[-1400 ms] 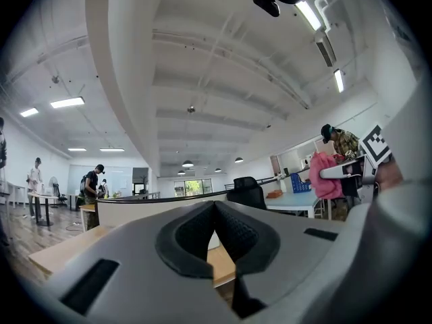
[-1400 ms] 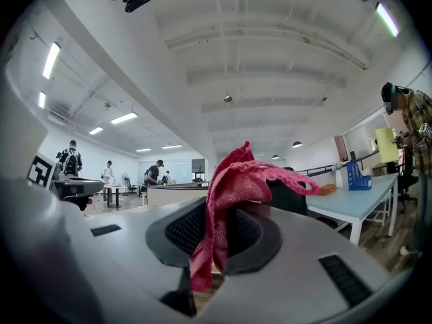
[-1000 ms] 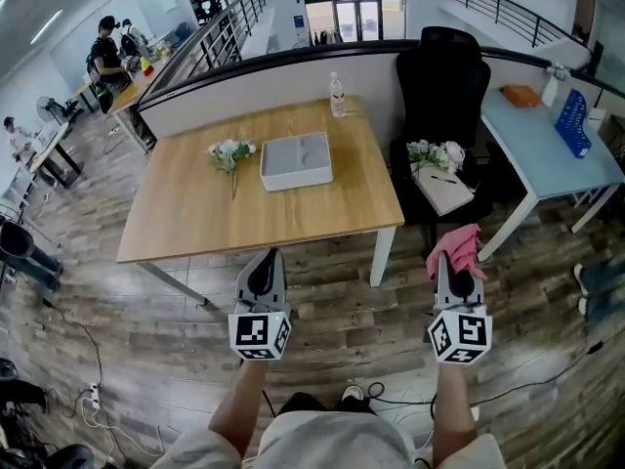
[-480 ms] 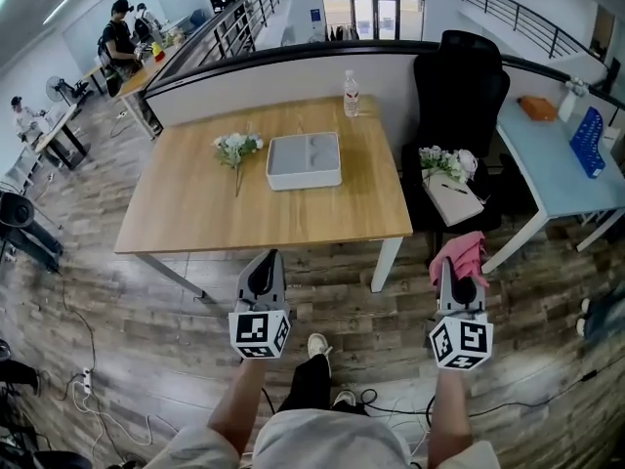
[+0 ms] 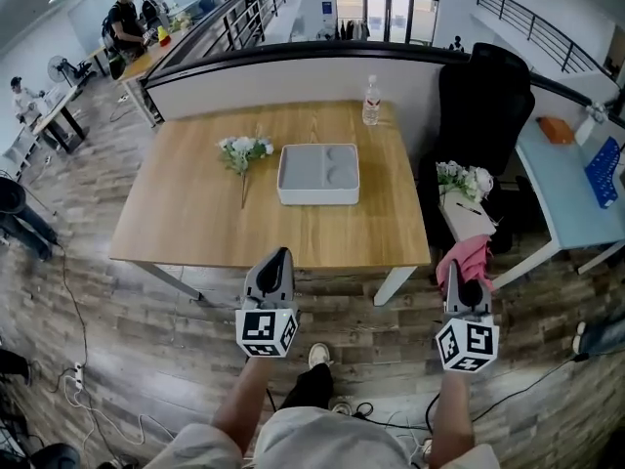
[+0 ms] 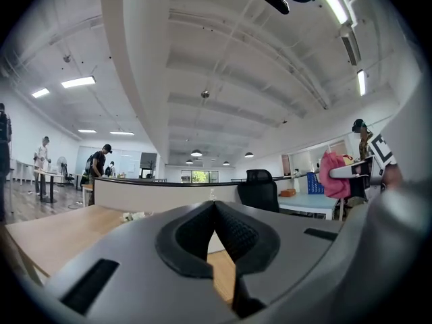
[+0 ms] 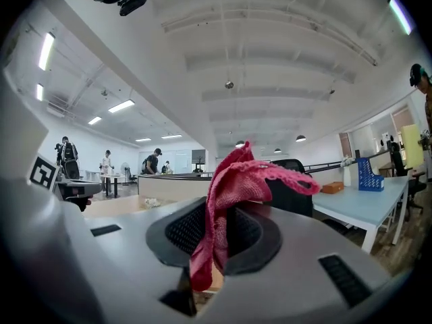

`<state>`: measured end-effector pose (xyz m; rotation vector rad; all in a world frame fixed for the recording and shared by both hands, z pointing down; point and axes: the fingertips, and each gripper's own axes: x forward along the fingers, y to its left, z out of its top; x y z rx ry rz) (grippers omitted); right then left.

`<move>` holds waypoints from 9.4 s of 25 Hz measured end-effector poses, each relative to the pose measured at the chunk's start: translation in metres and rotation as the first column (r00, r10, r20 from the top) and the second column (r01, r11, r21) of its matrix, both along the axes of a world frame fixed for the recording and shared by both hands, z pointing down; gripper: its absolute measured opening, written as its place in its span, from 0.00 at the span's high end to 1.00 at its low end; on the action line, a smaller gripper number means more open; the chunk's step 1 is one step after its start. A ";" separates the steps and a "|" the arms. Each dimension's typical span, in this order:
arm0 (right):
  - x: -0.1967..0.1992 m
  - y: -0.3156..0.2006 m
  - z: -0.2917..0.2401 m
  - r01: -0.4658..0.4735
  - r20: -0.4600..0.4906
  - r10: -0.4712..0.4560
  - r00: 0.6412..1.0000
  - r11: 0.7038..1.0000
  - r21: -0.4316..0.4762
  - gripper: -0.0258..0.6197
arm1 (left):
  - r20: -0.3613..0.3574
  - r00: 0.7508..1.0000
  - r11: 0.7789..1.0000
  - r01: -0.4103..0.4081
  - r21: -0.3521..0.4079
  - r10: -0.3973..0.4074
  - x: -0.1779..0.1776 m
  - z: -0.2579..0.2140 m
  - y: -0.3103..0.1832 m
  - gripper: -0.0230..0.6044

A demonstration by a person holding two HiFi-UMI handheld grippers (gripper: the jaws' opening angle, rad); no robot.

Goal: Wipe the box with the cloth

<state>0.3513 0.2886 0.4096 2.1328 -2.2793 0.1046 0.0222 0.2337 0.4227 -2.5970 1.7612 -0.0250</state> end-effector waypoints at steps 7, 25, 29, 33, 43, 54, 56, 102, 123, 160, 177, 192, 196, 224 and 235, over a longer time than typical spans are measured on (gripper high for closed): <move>-0.037 -0.059 0.012 0.055 -0.011 -0.055 0.998 0.998 -0.041 0.84 | 0.022 1.000 0.999 0.023 -0.033 -0.022 -0.024 0.015 -0.045 0.94; -0.082 -0.164 0.047 0.090 0.000 -0.091 0.996 0.984 -0.151 0.84 | 0.048 0.998 0.988 0.051 -0.148 -0.045 -0.064 0.060 -0.133 0.94; -0.100 -0.186 0.059 0.107 -0.005 -0.109 0.994 0.977 -0.184 0.84 | 0.045 0.998 0.979 0.051 -0.196 -0.043 -0.074 0.079 -0.152 0.94; -0.119 -0.206 0.074 0.122 0.002 -0.125 0.992 0.967 -0.223 0.84 | 0.040 0.998 0.970 0.047 -0.238 -0.038 -0.082 0.097 -0.167 0.94; -0.155 -0.250 0.077 0.178 0.016 -0.179 0.984 0.955 -0.238 0.84 | 0.020 0.994 0.962 0.109 -0.252 -0.107 -0.116 0.101 -0.198 0.94; -0.160 -0.304 0.054 0.217 0.105 -0.201 0.974 0.962 -0.165 0.84 | 0.021 0.996 0.983 0.089 -0.162 -0.087 -0.116 0.058 -0.243 0.94; -0.160 -0.318 0.043 0.226 0.127 -0.209 0.970 0.965 -0.135 0.84 | 0.033 0.997 0.988 0.078 -0.135 -0.074 -0.111 0.048 -0.256 0.94; -0.081 -0.448 0.051 0.179 0.141 -0.166 0.976 0.980 -0.091 0.84 | 0.103 0.994 1.000 0.025 0.008 -0.025 -0.025 -0.004 -0.397 0.94; -0.137 -0.437 0.033 0.121 0.039 -0.117 0.992 0.988 -0.101 0.84 | 0.081 0.996 0.999 -0.041 -0.007 0.041 -0.071 0.002 -0.410 0.94; -0.156 -0.449 0.057 0.167 -0.101 -0.190 0.976 0.965 -0.202 0.84 | 0.057 0.997 0.999 -0.048 -0.022 0.049 -0.069 0.015 -0.411 0.94; -0.168 -0.458 0.094 0.207 -0.245 -0.293 0.924 0.923 -0.323 0.83 | 0.058 0.997 0.997 -0.040 -0.066 0.044 -0.070 0.032 -0.411 0.94; -0.188 -0.459 0.130 0.233 -0.438 -0.442 0.783 0.861 -0.452 0.83 | 0.054 0.998 0.995 -0.037 -0.097 0.042 -0.072 0.045 -0.408 0.94; -0.189 -0.461 0.151 0.232 -0.512 -0.536 0.671 0.808 -0.542 0.83 | 0.049 0.998 0.994 -0.034 -0.108 0.039 -0.073 0.050 -0.407 0.94; -0.190 -0.467 0.214 0.219 -0.540 -0.773 0.332 0.620 -0.754 0.85 | 0.046 0.999 0.991 -0.012 -0.134 0.019 -0.085 0.062 -0.404 0.94; -0.191 -0.468 0.215 0.198 -0.537 -0.776 0.329 0.613 -0.765 0.87 | 0.033 0.997 0.991 -0.061 -0.118 0.066 -0.091 0.057 -0.401 0.94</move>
